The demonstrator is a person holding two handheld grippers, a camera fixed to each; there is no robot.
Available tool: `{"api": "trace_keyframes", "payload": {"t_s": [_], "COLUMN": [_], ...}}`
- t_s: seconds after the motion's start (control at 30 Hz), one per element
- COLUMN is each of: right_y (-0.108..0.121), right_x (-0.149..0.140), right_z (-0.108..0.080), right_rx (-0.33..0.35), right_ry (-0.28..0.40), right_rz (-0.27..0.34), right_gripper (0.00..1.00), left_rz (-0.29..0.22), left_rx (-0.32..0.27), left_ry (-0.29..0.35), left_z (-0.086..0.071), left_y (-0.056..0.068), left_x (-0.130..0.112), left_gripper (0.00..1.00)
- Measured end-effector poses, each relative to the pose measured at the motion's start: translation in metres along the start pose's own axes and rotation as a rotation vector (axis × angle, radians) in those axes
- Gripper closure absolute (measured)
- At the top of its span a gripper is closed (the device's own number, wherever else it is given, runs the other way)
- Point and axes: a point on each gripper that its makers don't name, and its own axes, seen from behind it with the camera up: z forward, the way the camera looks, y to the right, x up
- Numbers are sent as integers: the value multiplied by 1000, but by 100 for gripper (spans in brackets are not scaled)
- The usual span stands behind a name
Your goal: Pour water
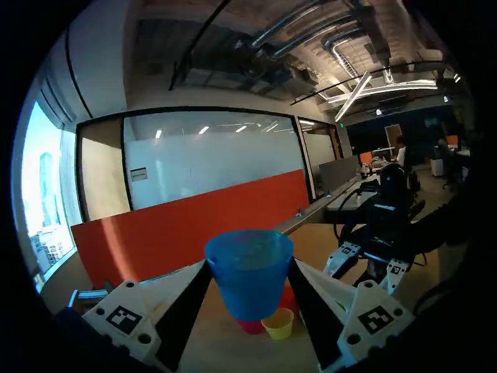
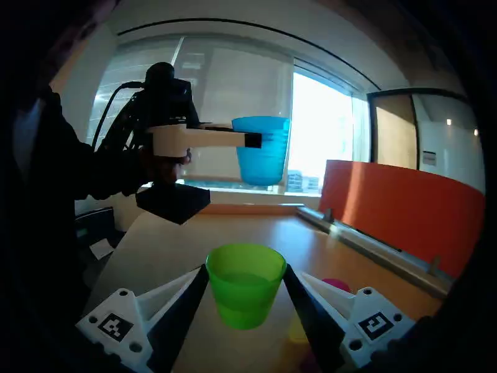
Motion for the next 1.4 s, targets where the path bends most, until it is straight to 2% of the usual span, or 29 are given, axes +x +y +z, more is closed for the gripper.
{"api": "trace_keyframes", "payload": {"t_s": [0.2, 0.3, 0.4, 0.8, 1.4], "right_y": [-3, -4, -3, -4, -14], "right_x": [-4, -7, -8, -20, -47], "right_z": [0, -1, -2, -7, -9], "right_rx": [7, 9, 7, 21, 62], "right_ry": [-11, -13, -14, -40, -111], "right_rz": [2, 5, 12, 41, 61], "right_gripper": [10, 10, 10, 10, 10], "left_rz": [-87, -107, -100, -88, -89], "left_rx": [-24, -20, -12, -35, -64], "left_ry": [-12, -12, -19, -54, -154], "left_z": [1, -1, -3, -6, -11], "left_y": [5, 1, -3, 5, 16], "left_x": [-9, -10, -15, -33, -85], "left_gripper": [16, 16, 16, 16, 16]}}
